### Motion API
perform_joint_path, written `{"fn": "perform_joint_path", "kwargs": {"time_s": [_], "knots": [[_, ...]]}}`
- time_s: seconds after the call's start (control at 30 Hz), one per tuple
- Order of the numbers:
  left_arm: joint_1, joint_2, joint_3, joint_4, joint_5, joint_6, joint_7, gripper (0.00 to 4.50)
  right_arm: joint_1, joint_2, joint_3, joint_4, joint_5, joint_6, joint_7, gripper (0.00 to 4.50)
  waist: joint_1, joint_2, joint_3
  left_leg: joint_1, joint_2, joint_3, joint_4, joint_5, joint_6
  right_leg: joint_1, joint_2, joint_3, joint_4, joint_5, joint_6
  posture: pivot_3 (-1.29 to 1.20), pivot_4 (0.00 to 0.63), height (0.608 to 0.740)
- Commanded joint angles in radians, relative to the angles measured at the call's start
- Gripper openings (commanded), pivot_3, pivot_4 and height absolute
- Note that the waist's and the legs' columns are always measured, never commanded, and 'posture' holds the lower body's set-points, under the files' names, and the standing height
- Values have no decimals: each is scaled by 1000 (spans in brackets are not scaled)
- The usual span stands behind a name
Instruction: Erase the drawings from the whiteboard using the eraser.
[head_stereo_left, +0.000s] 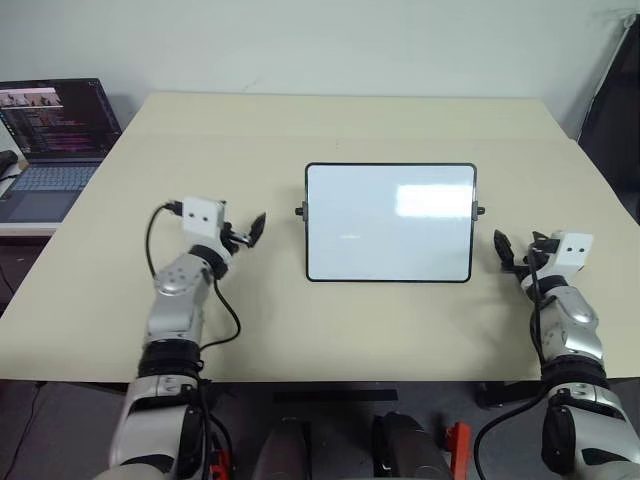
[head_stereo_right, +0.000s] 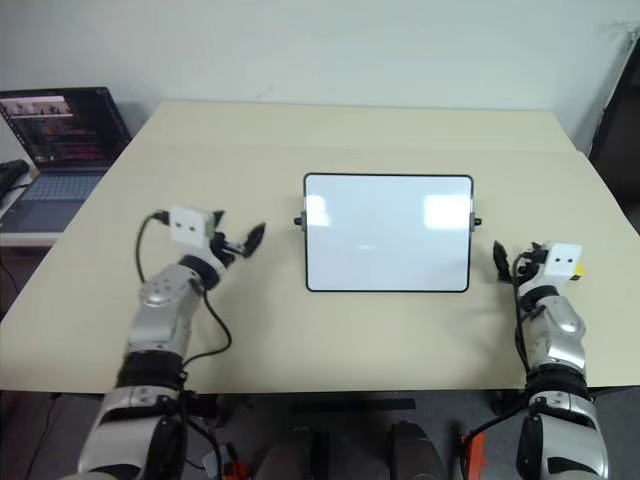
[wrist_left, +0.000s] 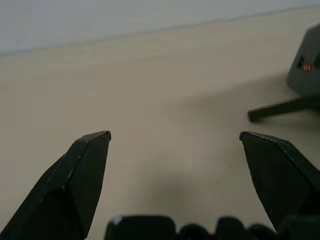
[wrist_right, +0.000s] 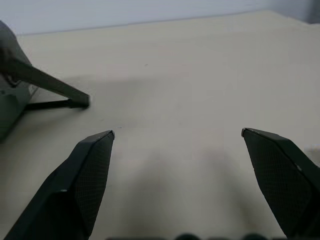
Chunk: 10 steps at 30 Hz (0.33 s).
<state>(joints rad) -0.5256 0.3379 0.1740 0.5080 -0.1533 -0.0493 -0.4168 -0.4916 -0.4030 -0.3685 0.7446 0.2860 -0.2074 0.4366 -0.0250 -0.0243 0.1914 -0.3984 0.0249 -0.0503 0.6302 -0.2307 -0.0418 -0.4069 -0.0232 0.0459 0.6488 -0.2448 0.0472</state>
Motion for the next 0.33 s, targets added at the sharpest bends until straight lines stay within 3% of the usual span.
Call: {"fn": "perform_joint_path", "kwargs": {"time_s": [0.03,0.33], "knots": [[-29,-15,4,49,7,-108,18,4500,3,26,8,-27,-19,-68,-43,4460,-2,0,0,0,0,0,0,0,0,0,0,0,0,0,0,0,150,740],[2,-87,-13,175,37,-222,106,4500,31,66,12,-37,-23,-89,-89,4460,-7,0,-1,1,0,0,0,0,0,0,1,1,1,0,0,0,150,740]]}}
